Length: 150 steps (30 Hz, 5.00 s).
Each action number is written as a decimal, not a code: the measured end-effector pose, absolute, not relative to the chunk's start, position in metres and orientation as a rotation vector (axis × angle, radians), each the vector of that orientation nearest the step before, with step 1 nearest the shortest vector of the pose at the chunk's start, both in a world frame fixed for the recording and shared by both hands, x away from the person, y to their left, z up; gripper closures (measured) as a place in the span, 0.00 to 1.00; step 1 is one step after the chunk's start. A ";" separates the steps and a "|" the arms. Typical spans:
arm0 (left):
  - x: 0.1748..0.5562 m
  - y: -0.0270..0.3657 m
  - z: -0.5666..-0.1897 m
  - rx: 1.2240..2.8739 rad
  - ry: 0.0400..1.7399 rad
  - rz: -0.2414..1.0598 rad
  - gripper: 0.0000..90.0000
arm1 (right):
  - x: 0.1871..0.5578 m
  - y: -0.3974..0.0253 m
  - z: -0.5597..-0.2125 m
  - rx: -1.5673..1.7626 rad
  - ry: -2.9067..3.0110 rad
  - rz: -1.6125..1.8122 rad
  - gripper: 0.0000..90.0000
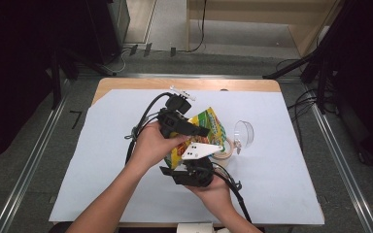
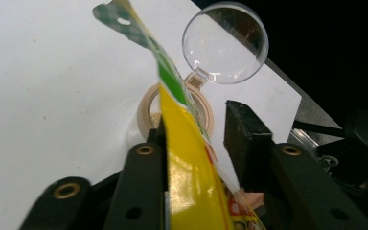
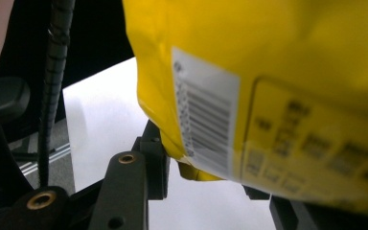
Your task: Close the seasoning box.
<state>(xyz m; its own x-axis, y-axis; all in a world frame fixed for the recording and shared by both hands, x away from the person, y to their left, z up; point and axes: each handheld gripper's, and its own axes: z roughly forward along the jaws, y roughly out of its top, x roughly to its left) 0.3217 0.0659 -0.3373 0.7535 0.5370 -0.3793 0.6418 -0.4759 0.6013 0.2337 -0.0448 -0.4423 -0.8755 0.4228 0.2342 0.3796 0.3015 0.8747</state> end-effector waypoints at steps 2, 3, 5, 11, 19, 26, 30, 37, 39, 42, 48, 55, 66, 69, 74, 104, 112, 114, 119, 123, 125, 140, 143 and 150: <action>0.320 0.064 -0.336 2.216 0.893 -0.170 0.82 | 0.232 -0.042 -0.443 0.754 2.512 1.662 0.65; 0.319 0.063 -0.336 2.230 0.895 -0.164 0.83 | 0.231 -0.041 -0.444 0.743 2.516 1.653 0.65; 0.317 0.062 -0.334 2.235 0.890 -0.157 0.84 | 0.230 -0.039 -0.444 0.731 2.515 1.629 0.68; 0.315 0.061 -0.332 2.220 0.890 -0.178 0.83 | 0.230 -0.041 -0.443 0.733 2.492 1.633 0.70; 0.312 0.058 -0.328 2.220 0.877 -0.182 0.83 | 0.229 -0.042 -0.443 0.753 2.499 1.693 0.71; 0.326 0.056 -0.326 2.215 0.871 -0.224 0.82 | 0.236 -0.043 -0.439 0.777 2.501 1.694 0.71; 0.333 0.057 -0.326 2.198 0.877 -0.239 0.82 | 0.243 -0.044 -0.436 0.796 2.493 1.695 0.71; 0.332 0.061 -0.331 2.195 0.889 -0.239 0.82 | 0.244 -0.041 -0.441 0.790 2.509 1.683 0.71; 0.332 0.062 -0.332 2.189 0.894 -0.237 0.82 | 0.242 -0.039 -0.441 0.770 2.511 1.675 0.70; 0.331 0.062 -0.332 2.187 0.893 -0.228 0.83 | 0.241 -0.038 -0.441 0.746 2.511 1.661 0.67; 0.331 0.063 -0.331 2.187 0.890 -0.218 0.82 | 0.239 -0.038 -0.439 0.717 2.498 1.626 0.72; 0.330 0.063 -0.331 2.179 0.874 -0.227 0.80 | 0.238 -0.038 -0.437 0.728 2.499 1.614 0.72; 0.329 0.062 -0.329 2.167 0.866 -0.247 0.79 | 0.234 -0.040 -0.431 0.771 2.515 1.636 0.73; 0.328 0.062 -0.328 2.170 0.860 -0.240 0.79 | 0.233 -0.040 -0.429 0.774 2.507 1.634 0.73; 0.328 0.061 -0.329 2.183 0.872 -0.221 0.79 | 0.235 -0.039 -0.432 0.788 2.511 1.645 0.73; 0.326 0.057 -0.325 2.203 0.858 -0.184 0.80 | 0.236 -0.038 -0.434 0.791 2.475 1.668 0.73; 0.327 0.052 -0.325 2.211 0.842 -0.190 0.80 | 0.235 -0.040 -0.434 0.816 2.467 1.677 0.73; 0.327 0.051 -0.325 2.217 0.843 -0.184 0.80 | 0.235 -0.041 -0.434 0.818 2.465 1.676 0.73; 0.327 0.050 -0.325 2.222 0.837 -0.189 0.80 | 0.234 -0.042 -0.433 0.830 2.460 1.675 0.73; 0.328 0.049 -0.325 2.223 0.832 -0.197 0.80 | 0.234 -0.043 -0.434 0.831 2.458 1.675 0.73; 0.328 0.049 -0.325 2.223 0.830 -0.197 0.80 | 0.235 -0.043 -0.434 0.825 2.456 1.672 0.73; 0.328 0.049 -0.325 2.220 0.834 -0.209 0.80 | 0.234 -0.043 -0.433 0.826 2.460 1.664 0.73; 0.328 0.049 -0.325 2.220 0.835 -0.214 0.80 | 0.234 -0.043 -0.433 0.827 2.461 1.663 0.73; 0.328 0.049 -0.325 2.216 0.835 -0.217 0.80 | 0.234 -0.043 -0.433 0.822 2.461 1.661 0.73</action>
<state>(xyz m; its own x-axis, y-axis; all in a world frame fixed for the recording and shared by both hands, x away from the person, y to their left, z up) 0.3282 0.0494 -0.3252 0.7731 0.5007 -0.3893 0.6269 -0.5101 0.5888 0.2336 -0.0430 -0.4332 -0.8559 0.4586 0.2392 0.3935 0.2770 0.8766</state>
